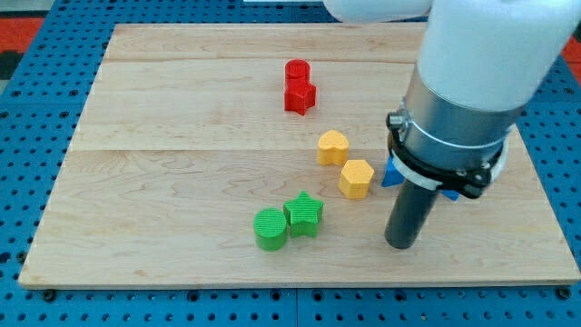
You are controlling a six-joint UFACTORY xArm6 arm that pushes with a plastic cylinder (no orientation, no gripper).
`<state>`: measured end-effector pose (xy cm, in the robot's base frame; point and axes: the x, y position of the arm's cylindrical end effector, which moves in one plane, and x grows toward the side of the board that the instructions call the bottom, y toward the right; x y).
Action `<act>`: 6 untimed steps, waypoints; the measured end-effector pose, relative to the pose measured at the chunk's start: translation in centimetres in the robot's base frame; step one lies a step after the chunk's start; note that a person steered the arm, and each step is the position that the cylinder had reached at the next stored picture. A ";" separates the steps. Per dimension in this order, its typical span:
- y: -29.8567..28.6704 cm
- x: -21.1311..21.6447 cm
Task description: Slightly move green star into the green circle
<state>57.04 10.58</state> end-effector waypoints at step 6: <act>4.2 -3.0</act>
